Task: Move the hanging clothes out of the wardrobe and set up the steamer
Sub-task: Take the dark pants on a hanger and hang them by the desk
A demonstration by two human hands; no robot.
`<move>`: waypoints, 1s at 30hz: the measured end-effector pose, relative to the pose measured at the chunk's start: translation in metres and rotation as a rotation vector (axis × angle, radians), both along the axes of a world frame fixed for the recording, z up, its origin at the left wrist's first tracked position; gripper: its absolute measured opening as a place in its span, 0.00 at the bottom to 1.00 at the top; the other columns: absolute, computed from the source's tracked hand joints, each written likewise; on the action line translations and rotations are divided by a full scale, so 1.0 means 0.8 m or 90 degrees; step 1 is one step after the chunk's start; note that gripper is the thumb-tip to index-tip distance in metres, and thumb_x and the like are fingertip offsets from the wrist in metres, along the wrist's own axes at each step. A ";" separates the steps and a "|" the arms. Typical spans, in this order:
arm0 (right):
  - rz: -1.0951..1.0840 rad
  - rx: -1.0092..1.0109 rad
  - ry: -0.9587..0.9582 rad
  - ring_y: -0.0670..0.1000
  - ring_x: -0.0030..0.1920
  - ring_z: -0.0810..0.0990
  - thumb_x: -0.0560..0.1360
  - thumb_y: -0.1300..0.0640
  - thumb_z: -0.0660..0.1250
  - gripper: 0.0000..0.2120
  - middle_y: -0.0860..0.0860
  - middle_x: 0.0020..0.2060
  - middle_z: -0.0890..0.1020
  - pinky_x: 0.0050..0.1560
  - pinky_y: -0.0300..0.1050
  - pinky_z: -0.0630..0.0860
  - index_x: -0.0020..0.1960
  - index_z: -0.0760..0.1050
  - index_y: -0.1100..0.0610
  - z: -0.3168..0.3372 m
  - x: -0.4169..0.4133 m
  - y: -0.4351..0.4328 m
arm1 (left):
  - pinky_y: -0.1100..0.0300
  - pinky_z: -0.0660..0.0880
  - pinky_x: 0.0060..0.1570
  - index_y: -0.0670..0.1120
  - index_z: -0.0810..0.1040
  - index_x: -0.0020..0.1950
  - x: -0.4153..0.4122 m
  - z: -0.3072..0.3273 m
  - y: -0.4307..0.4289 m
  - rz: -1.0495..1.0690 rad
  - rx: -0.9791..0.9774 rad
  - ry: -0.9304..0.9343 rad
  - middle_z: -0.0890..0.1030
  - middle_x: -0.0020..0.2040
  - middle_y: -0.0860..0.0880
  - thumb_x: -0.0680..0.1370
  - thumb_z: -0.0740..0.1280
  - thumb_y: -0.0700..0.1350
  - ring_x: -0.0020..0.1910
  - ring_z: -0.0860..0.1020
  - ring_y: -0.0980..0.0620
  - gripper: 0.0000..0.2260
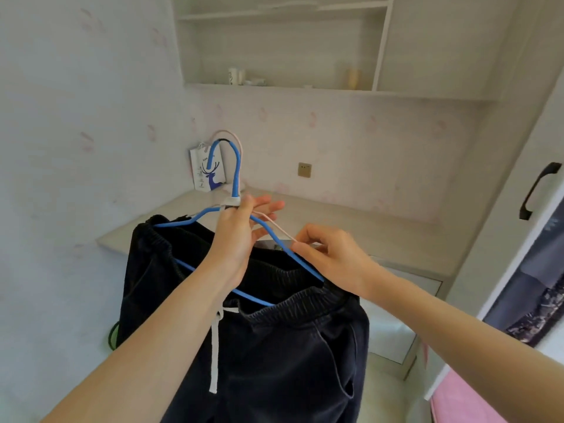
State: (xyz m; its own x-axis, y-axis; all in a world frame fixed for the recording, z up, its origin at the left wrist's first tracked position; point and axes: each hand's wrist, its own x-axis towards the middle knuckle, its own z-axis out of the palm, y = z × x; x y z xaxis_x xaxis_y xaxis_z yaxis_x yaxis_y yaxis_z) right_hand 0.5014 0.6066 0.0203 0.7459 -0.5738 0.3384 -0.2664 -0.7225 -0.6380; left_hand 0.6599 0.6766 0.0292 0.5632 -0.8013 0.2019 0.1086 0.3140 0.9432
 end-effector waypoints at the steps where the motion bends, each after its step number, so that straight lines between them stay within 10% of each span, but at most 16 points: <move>1: -0.002 -0.024 0.033 0.48 0.45 0.80 0.79 0.52 0.62 0.08 0.48 0.44 0.82 0.50 0.46 0.78 0.49 0.78 0.54 -0.003 0.009 -0.004 | 0.58 0.75 0.46 0.42 0.78 0.54 0.008 -0.006 -0.006 0.019 0.007 0.016 0.85 0.48 0.47 0.84 0.53 0.47 0.47 0.79 0.50 0.16; 7: 0.007 -0.109 0.121 0.49 0.48 0.77 0.79 0.46 0.60 0.18 0.46 0.54 0.79 0.49 0.45 0.75 0.66 0.67 0.51 -0.031 0.067 -0.023 | 0.54 0.76 0.50 0.43 0.76 0.54 0.049 -0.036 -0.043 0.082 0.041 0.022 0.84 0.47 0.48 0.84 0.53 0.47 0.47 0.79 0.50 0.14; 14: -0.049 -0.111 0.090 0.49 0.34 0.73 0.82 0.51 0.55 0.05 0.48 0.37 0.76 0.36 0.48 0.72 0.51 0.68 0.51 -0.059 0.137 -0.086 | 0.54 0.77 0.52 0.42 0.76 0.58 0.099 -0.047 -0.101 0.108 0.067 -0.038 0.84 0.47 0.49 0.83 0.54 0.47 0.49 0.79 0.51 0.14; 30: -0.014 -0.191 0.129 0.49 0.34 0.72 0.82 0.49 0.50 0.07 0.45 0.35 0.73 0.33 0.45 0.65 0.51 0.65 0.50 -0.059 0.266 -0.302 | 0.58 0.77 0.52 0.47 0.77 0.56 0.230 -0.038 -0.239 0.068 0.217 -0.070 0.85 0.49 0.49 0.82 0.58 0.52 0.53 0.81 0.53 0.13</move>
State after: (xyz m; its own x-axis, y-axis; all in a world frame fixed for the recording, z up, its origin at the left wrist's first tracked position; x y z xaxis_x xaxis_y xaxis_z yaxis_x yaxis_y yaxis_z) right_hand 0.7142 0.3653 -0.0270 0.8037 -0.4884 0.3399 -0.3838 -0.8620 -0.3313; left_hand 0.8441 0.4853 -0.0010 0.6372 -0.7707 -0.0033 -0.0150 -0.0167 0.9997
